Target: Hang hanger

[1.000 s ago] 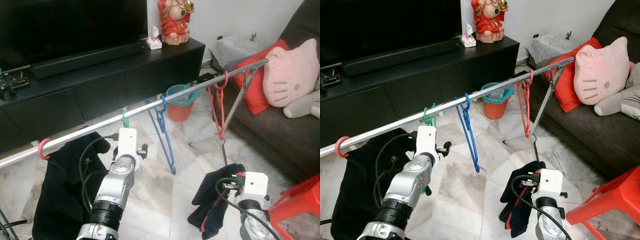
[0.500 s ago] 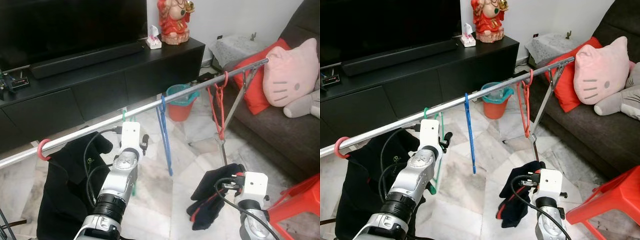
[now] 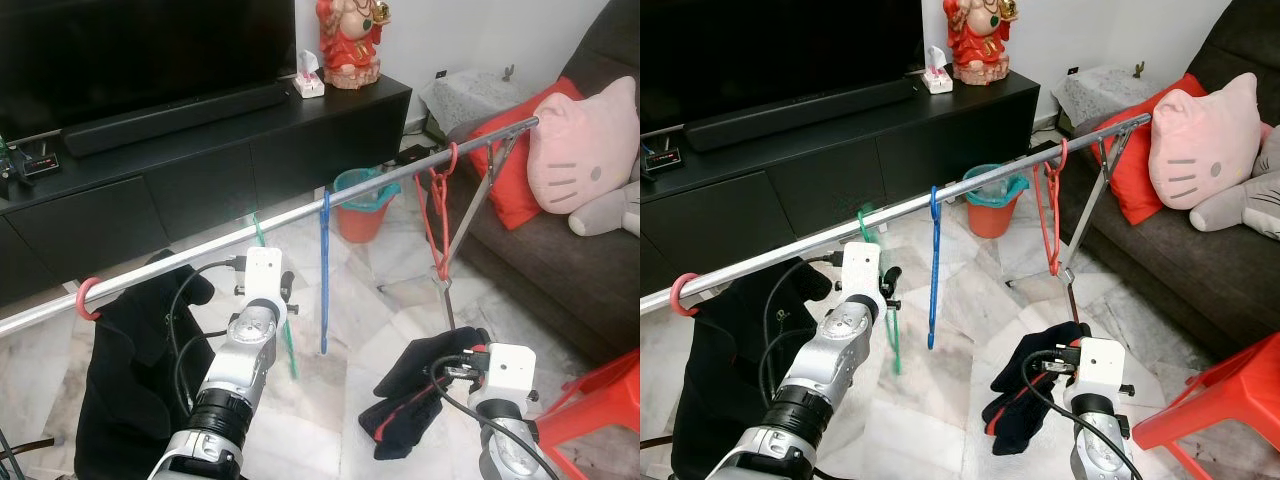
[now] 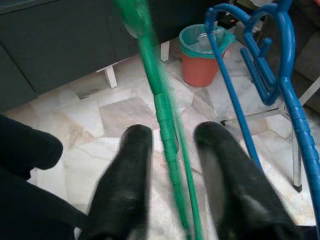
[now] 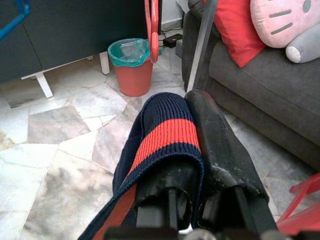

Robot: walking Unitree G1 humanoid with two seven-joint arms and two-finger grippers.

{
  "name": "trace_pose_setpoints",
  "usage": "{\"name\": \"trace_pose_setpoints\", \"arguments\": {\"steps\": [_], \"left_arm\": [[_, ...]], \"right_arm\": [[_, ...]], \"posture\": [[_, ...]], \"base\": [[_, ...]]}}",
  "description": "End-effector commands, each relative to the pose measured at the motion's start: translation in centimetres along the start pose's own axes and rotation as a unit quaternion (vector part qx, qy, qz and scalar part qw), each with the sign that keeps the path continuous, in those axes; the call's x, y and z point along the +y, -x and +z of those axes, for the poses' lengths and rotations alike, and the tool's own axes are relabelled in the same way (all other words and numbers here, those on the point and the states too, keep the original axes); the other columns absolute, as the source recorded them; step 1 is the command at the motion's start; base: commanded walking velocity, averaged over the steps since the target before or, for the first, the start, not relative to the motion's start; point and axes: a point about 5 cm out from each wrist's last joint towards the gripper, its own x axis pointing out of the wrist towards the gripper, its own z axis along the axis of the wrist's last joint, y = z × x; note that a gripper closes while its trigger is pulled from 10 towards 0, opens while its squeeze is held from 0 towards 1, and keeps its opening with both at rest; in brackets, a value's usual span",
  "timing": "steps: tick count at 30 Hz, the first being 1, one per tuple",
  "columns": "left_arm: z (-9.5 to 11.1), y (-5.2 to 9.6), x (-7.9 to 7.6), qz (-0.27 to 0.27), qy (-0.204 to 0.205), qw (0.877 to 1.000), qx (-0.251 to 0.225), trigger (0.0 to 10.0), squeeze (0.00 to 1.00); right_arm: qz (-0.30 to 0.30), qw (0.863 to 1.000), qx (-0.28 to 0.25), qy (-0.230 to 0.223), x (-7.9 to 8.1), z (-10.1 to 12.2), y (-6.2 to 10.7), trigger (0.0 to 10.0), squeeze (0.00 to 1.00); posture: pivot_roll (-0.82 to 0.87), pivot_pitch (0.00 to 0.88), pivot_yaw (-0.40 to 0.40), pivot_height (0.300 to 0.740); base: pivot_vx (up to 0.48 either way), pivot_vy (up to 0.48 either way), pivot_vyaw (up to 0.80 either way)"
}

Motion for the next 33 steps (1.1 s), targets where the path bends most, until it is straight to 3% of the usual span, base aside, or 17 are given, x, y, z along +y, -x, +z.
{"name": "trace_pose_setpoints", "arguments": {"steps": [1, 20, 27, 31, 32, 33], "left_arm": [[0.3, -0.2, 0.0, 0.003, -0.011, 1.0, -0.006, 0.0, 0.0], [0.0, 0.0, 0.8, 0.015, -0.013, 1.0, -0.017, 0.0, 0.0], [0.6, 0.4, 1.5, 0.039, -0.006, 0.998, -0.046, 0.0, 0.0], [0.7, 1.5, 2.4, 0.034, -0.024, 0.996, -0.084, 0.0, 0.0], [0.5, 2.1, 2.8, 0.033, -0.037, 0.994, -0.098, 3.3, 0.0], [0.4, 2.4, 3.2, 0.033, -0.042, 0.993, -0.103, 7.6, 0.0]], "right_arm": [[0.0, 1.0, -0.013, -0.006, 0.0, 0.7, -0.4, 10.0, 0.0], [0.0, 1.0, -0.015, -0.006, 0.0, 0.9, -0.5, 10.0, 0.0], [0.001, 1.0, -0.017, -0.005, 0.0, 1.0, -0.5, 10.0, 0.0], [-0.001, 1.0, -0.018, -0.003, -0.2, 1.0, -0.3, 10.0, 0.0], [-0.001, 1.0, -0.017, -0.002, -0.2, 0.9, -0.2, 10.0, 0.0], [-0.001, 1.0, -0.017, -0.001, -0.3, 0.9, -0.1, 10.0, 0.0]], "posture": [[-0.13, 0.0, -0.01, 0.74], [-0.13, 0.0, -0.009, 0.74], [-0.13, 0.0, -0.008, 0.74], [-0.13, 0.0, -0.008, 0.74], [-0.13, 0.0, -0.007, 0.74], [-0.13, 0.0, -0.007, 0.74]], "base": [[0.0, 0.0, 0.0], [0.0, 0.0, 0.0], [0.0, 0.0, 0.0], [0.0, 0.0, 0.0], [0.0, 0.0, 0.0], [0.0, 0.0, 0.0]]}}
